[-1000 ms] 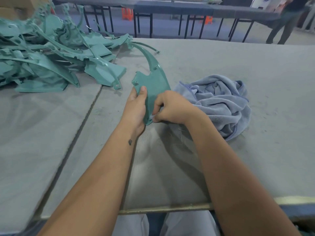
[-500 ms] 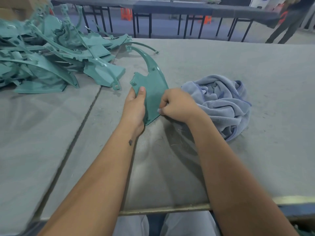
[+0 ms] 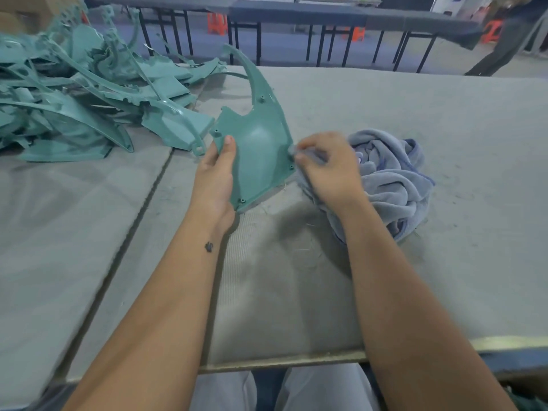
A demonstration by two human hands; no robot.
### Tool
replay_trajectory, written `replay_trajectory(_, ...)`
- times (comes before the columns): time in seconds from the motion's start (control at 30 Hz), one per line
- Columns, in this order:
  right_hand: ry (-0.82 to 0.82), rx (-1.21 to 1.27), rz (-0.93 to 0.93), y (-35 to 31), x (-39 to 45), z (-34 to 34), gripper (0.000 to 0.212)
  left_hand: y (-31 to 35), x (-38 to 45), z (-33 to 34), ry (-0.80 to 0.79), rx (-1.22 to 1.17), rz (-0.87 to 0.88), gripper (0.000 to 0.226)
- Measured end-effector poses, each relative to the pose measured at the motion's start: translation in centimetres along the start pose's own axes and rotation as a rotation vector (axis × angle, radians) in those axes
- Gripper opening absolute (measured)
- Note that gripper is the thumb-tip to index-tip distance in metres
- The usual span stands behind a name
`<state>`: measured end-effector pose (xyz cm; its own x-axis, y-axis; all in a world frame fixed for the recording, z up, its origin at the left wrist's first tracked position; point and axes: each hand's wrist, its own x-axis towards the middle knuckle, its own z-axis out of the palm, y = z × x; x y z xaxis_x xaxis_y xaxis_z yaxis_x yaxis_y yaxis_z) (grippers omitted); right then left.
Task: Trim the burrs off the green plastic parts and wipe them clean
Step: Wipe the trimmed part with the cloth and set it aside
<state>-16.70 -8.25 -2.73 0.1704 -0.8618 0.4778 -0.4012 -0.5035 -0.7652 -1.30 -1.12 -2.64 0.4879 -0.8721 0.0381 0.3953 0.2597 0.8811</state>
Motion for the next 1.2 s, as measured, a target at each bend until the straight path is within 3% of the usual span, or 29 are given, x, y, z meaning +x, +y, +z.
replay_trajectory(0.1,-0.106,-0.013,-0.038,-0.1,-0.6,0.6,0.017,0.2,-0.2,0.0,-0.022,-0.070,0.004,0.018)
replay_trajectory(0.23,-0.190,0.192,0.028,0.0,-0.9,-0.7,0.016,0.3,-0.3,0.1,-0.050,-0.064,-0.006,0.019)
replay_trajectory(0.33,-0.212,0.158,0.061,-0.1,-0.7,-1.4,0.023,0.8,-0.3,-0.1,-0.097,-0.060,-0.054,0.018)
replay_trajectory(0.6,0.029,0.208,0.305,0.0,0.1,0.5,0.009,1.1,-1.5,0.3,-0.418,-0.409,-0.152,0.043)
replay_trajectory(0.7,0.241,0.242,0.341,-0.2,0.2,0.4,0.007,0.3,-1.8,1.1,-0.407,-0.496,-0.121,0.051)
replay_trajectory(0.77,0.284,0.275,0.318,-0.3,0.1,0.4,0.006,-0.5,-2.0,1.9,-0.419,-0.387,-0.086,0.042)
replay_trajectory(0.87,0.088,0.245,0.167,-0.4,-0.5,0.8,0.008,-1.5,-2.1,2.7,-0.412,-0.184,-0.069,0.034)
replay_trajectory(0.97,-0.131,0.289,0.070,-0.3,-0.8,1.4,0.012,-1.8,-1.7,2.9,-0.271,-0.115,-0.109,0.024)
replay_trajectory(1.03,-0.205,0.052,0.017,-0.2,-0.8,1.9,0.010,-1.9,-1.4,2.8,-0.185,-0.028,-0.087,0.024)
replay_trajectory(1.1,-0.192,-0.137,-0.037,0.0,-1.0,2.3,0.008,-1.9,-1.0,2.7,-0.108,0.045,-0.035,0.024)
replay_trajectory(1.2,0.008,-0.083,0.008,-0.1,-1.0,2.5,0.010,-1.9,-0.6,2.3,-0.050,0.064,-0.032,0.022)
